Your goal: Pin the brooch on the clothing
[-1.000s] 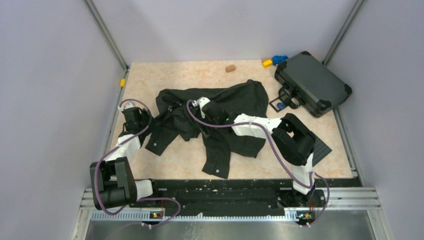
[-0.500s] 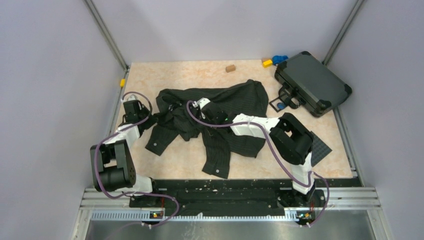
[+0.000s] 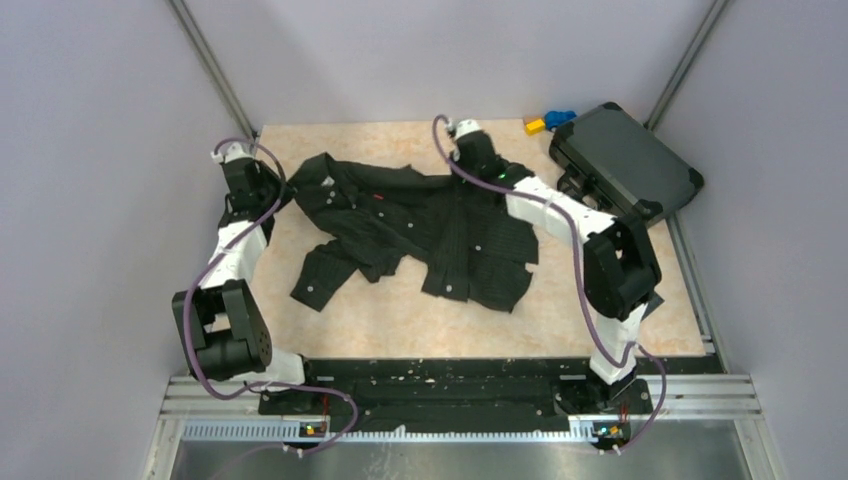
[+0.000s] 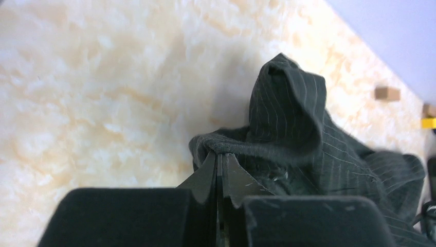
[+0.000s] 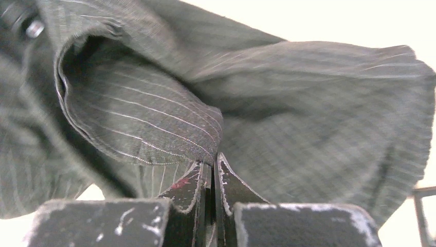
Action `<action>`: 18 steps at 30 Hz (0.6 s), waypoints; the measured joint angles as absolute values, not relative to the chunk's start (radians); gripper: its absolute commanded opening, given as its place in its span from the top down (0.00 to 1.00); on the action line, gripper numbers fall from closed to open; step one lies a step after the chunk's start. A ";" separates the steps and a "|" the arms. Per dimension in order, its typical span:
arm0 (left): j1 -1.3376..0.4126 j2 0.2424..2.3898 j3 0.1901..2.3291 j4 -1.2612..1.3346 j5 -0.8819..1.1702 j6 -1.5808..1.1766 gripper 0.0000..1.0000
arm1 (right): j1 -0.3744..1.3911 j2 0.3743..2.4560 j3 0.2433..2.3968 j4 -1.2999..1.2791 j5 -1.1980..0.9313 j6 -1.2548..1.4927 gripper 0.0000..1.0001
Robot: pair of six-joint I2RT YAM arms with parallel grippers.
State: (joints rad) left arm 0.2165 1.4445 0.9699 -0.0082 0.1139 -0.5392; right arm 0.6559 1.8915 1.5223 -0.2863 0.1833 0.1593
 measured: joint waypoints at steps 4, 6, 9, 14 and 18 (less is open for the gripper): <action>0.242 1.500 1.069 -0.008 0.103 -0.556 1.00 | 0.529 1.914 1.664 -0.299 0.196 0.156 1.00; 0.256 1.542 1.113 -0.009 0.099 -0.560 1.00 | 0.478 1.959 1.777 -0.292 0.204 0.156 1.00; 0.271 1.607 1.176 -0.016 0.096 -0.563 1.00 | 0.412 2.051 1.955 -0.265 0.214 0.152 1.00; 0.278 1.705 1.272 -0.022 0.113 -0.550 0.78 | 0.334 2.259 2.233 -0.197 0.265 0.117 0.77; 0.278 1.763 1.356 -0.046 0.156 -0.521 0.06 | 0.300 2.424 2.407 -0.169 0.299 0.075 0.10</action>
State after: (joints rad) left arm 0.2779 1.7626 1.3560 -0.0463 0.1562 -0.5205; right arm 0.3004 2.4245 2.4069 -0.1688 0.2989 0.0750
